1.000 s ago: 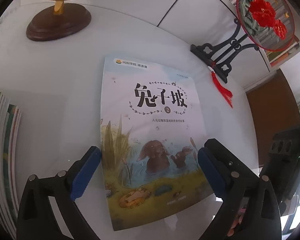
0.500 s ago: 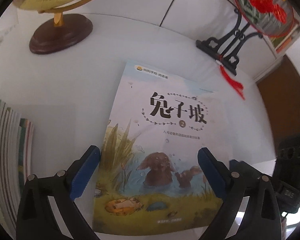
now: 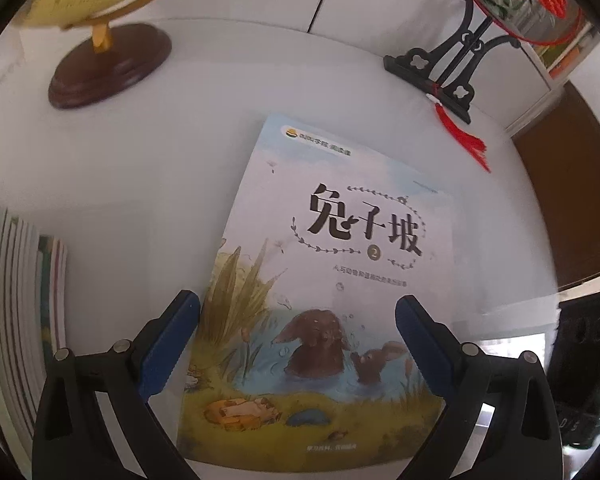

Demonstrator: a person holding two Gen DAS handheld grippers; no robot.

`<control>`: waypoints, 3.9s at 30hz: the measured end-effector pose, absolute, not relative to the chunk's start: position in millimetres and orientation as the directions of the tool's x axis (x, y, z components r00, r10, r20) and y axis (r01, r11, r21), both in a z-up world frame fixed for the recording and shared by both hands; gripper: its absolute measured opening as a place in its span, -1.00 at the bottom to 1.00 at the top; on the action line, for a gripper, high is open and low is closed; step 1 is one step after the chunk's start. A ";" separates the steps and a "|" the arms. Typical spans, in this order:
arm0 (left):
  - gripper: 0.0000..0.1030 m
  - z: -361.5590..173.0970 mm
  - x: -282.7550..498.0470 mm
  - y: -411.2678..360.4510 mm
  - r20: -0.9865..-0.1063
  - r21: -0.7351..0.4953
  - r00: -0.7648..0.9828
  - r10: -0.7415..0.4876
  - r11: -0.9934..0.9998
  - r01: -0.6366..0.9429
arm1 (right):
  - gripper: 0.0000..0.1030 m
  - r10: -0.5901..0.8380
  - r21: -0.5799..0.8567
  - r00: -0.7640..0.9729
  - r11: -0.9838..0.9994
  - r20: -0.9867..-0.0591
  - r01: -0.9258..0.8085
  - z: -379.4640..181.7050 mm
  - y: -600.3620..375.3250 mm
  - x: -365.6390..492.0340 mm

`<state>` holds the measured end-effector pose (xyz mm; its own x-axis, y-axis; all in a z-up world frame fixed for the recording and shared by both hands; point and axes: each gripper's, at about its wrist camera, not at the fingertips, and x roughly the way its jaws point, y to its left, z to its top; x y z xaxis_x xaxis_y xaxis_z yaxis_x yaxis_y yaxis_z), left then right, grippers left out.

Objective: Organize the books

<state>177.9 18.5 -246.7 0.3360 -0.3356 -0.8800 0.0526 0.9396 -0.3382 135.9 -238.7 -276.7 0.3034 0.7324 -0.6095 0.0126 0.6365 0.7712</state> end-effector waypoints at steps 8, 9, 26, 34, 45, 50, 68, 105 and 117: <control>0.85 -251.8 172.6 64.0 -0.757 -0.631 0.301 -0.580 0.769 -0.105 | -0.25 0.702 0.747 0.378 0.664 -0.604 -0.039 -269.6 -242.4 134.5; 0.85 -251.4 170.5 62.5 -0.761 -0.624 0.301 -0.574 0.775 -0.101 | -0.25 0.691 0.735 0.383 0.676 -0.613 -0.044 -268.4 -241.0 134.6; 0.22 -233.9 155.4 88.4 -0.612 -0.779 0.386 -0.690 0.611 -0.143 | -0.26 0.671 0.728 0.423 0.684 -0.609 -0.038 -268.1 -244.3 133.5; -0.44 -239.3 150.8 100.2 -0.509 -0.859 0.410 -0.757 0.481 -0.178 | -0.26 0.671 0.732 0.432 0.680 -0.602 -0.037 -268.4 -247.9 132.1; -0.70 -258.0 140.7 65.6 -0.579 -0.816 0.310 -0.754 0.535 -0.222 | -0.34 0.684 0.733 0.419 0.677 -0.597 -0.060 -269.9 -240.1 131.5; -0.70 -245.4 137.7 72.8 -0.716 -0.695 0.283 -0.638 0.688 -0.208 | -0.48 0.693 0.741 0.406 0.669 -0.596 -0.055 -273.0 -242.2 131.0; -0.79 -249.5 129.6 77.3 -0.659 -0.739 0.217 -0.720 0.568 -0.363 | -0.04 0.764 0.795 0.228 0.597 -0.603 0.106 -274.9 -232.3 77.5; -0.81 -261.2 129.7 62.4 -0.685 -0.729 0.298 -0.665 0.617 -0.296 | -0.90 0.675 0.852 0.578 0.519 -0.459 0.071 -271.8 -222.5 86.8; -0.82 -222.5 127.1 46.5 -0.754 -0.625 0.372 -0.541 0.766 -0.151 | -0.86 0.637 0.767 0.573 0.641 -0.516 -0.022 -251.7 -209.5 89.2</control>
<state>127.1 46.5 -222.5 0.3719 -0.5414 -0.7540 -0.1508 0.7663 -0.6246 89.2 -209.5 -251.7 0.5729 0.6369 -0.5159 -0.0216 0.6409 0.7673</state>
